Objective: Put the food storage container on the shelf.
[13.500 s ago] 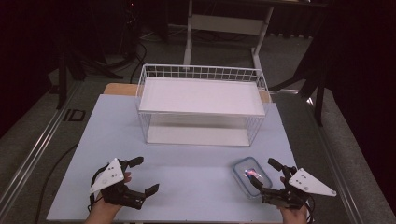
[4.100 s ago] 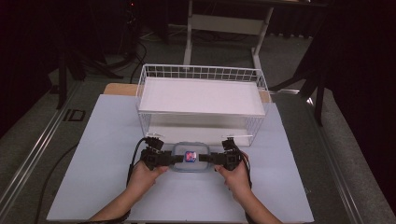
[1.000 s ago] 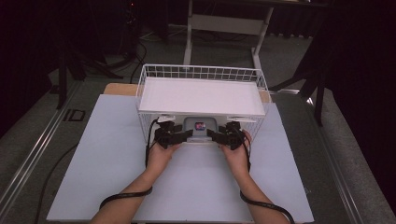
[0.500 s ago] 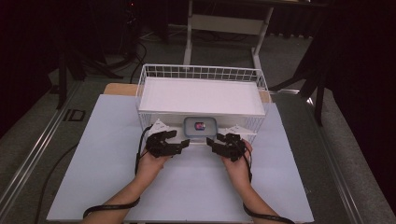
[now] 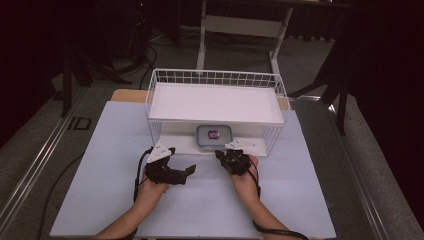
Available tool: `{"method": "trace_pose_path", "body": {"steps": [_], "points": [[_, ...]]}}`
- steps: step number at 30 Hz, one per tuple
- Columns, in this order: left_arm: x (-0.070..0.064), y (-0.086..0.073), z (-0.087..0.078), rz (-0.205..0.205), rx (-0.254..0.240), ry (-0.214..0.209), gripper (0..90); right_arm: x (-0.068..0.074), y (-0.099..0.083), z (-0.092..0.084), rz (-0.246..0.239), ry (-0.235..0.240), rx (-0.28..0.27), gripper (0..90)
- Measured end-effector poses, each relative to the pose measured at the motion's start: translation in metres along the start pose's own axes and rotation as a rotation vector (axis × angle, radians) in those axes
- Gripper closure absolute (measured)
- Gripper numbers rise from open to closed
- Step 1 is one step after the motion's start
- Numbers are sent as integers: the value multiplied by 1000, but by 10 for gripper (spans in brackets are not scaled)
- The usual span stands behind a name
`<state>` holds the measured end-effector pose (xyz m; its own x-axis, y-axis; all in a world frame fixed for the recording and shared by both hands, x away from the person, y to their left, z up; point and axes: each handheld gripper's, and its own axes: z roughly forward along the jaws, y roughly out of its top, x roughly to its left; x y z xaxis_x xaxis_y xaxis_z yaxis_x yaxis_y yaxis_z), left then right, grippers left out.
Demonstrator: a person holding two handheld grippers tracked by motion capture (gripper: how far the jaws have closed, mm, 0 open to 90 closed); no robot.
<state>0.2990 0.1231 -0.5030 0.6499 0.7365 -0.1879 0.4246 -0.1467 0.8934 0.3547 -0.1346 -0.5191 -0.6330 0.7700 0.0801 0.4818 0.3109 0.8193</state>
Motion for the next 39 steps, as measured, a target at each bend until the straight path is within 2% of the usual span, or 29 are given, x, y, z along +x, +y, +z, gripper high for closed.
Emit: {"method": "trace_pose_path", "body": {"steps": [8,11,20,22,25,32,35,37,39], "points": [[2,-2,1,-6,-4,2,4,1,9,12,6,-1,1,900],[2,-2,1,4,7,11,4,3,14,18,-14,-22,6,900],[2,-4,0,7,-1,5,4,0,24,33,25,-47,10,900],[1,-3,0,23,-5,-12,4,-3,25,35,33,-45,3,900],[1,-3,-1,22,-13,-18,4,-6,27,38,45,-43,5,900],[0,-3,-2,29,-17,-16,4,-4,27,34,38,-42,-3,897],[0,-2,-3,73,-45,-24,4,-4,22,25,20,-42,1,878],[-1,-1,-4,91,-74,-40,4,-6,21,17,24,-27,-9,838],[-2,1,-4,102,-82,-55,4,-6,20,11,21,-29,-20,818]]}}
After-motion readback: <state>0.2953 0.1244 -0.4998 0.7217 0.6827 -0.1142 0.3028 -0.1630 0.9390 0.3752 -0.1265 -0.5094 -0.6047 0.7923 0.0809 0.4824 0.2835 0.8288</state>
